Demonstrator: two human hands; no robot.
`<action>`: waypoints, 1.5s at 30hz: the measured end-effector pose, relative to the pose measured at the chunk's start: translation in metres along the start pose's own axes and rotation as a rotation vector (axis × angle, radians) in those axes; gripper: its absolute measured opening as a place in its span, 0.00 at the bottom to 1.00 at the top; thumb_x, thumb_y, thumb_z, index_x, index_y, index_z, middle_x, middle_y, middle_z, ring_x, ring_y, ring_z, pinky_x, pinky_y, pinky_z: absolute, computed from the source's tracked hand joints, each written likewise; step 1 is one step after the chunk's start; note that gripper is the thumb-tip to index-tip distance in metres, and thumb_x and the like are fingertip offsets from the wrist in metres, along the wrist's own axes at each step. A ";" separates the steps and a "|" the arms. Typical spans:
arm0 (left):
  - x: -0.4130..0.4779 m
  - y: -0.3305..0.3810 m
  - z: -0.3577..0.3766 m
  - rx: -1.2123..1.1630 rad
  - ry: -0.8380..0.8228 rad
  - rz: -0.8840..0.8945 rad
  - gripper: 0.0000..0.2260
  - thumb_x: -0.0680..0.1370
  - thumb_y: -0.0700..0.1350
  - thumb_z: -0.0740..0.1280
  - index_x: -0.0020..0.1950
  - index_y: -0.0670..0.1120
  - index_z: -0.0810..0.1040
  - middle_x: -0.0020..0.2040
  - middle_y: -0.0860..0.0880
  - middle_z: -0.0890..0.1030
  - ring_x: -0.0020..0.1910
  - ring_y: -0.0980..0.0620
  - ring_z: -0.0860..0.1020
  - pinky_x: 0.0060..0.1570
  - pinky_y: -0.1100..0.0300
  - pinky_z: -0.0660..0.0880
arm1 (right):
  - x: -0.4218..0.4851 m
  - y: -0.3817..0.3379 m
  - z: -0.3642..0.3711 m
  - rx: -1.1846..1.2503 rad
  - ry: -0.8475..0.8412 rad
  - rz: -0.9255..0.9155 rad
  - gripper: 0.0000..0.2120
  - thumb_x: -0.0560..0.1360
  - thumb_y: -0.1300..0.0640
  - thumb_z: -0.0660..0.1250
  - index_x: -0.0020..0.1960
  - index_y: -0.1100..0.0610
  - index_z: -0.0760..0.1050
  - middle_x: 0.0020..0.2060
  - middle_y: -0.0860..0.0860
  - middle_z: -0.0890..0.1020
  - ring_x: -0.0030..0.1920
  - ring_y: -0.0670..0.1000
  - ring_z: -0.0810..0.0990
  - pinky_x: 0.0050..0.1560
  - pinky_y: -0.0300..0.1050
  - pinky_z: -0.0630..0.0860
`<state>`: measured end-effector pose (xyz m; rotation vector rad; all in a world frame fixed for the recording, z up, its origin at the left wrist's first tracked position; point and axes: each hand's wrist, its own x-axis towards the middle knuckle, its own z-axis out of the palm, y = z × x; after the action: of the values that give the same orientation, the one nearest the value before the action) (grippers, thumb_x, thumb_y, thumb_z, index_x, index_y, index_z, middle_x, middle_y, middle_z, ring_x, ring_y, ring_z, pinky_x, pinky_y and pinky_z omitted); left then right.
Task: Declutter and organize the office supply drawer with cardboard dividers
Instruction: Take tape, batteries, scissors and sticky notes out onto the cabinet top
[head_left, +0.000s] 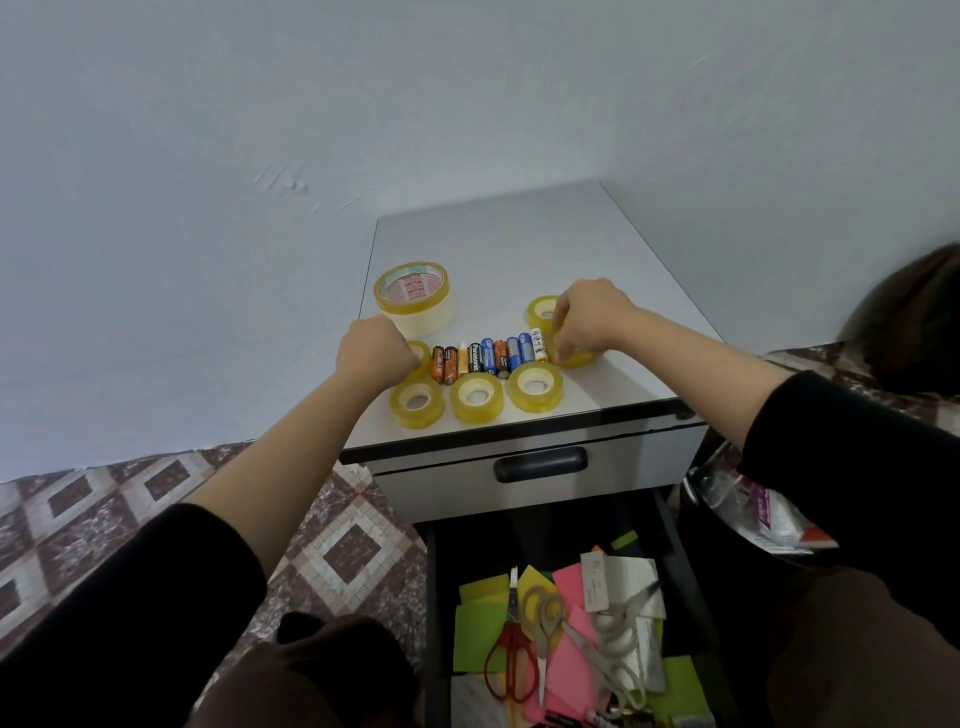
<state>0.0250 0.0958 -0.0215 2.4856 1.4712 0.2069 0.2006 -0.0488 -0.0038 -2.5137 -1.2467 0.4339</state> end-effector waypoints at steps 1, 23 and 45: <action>-0.001 0.000 0.000 0.003 0.000 0.003 0.07 0.74 0.44 0.67 0.45 0.41 0.80 0.41 0.44 0.78 0.39 0.49 0.74 0.30 0.64 0.68 | -0.001 0.000 0.000 0.000 -0.001 -0.004 0.21 0.65 0.59 0.77 0.57 0.60 0.79 0.56 0.58 0.78 0.54 0.56 0.78 0.50 0.47 0.78; -0.130 0.024 0.041 -0.550 -0.012 0.412 0.02 0.74 0.40 0.69 0.42 0.44 0.82 0.32 0.55 0.78 0.29 0.63 0.73 0.35 0.75 0.69 | -0.097 0.040 0.045 0.407 0.104 -0.148 0.04 0.71 0.66 0.66 0.39 0.63 0.79 0.31 0.49 0.77 0.31 0.43 0.74 0.31 0.28 0.70; -0.209 -0.063 0.240 -0.361 -0.520 0.024 0.07 0.75 0.41 0.68 0.51 0.43 0.82 0.47 0.51 0.79 0.44 0.58 0.74 0.37 0.76 0.65 | -0.136 0.149 0.242 0.131 -0.362 0.208 0.08 0.71 0.62 0.66 0.47 0.58 0.82 0.49 0.56 0.83 0.52 0.55 0.79 0.55 0.48 0.77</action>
<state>-0.0701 -0.0913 -0.2688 2.0578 1.0783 -0.1510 0.1326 -0.2122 -0.2646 -2.5332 -1.0309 1.0234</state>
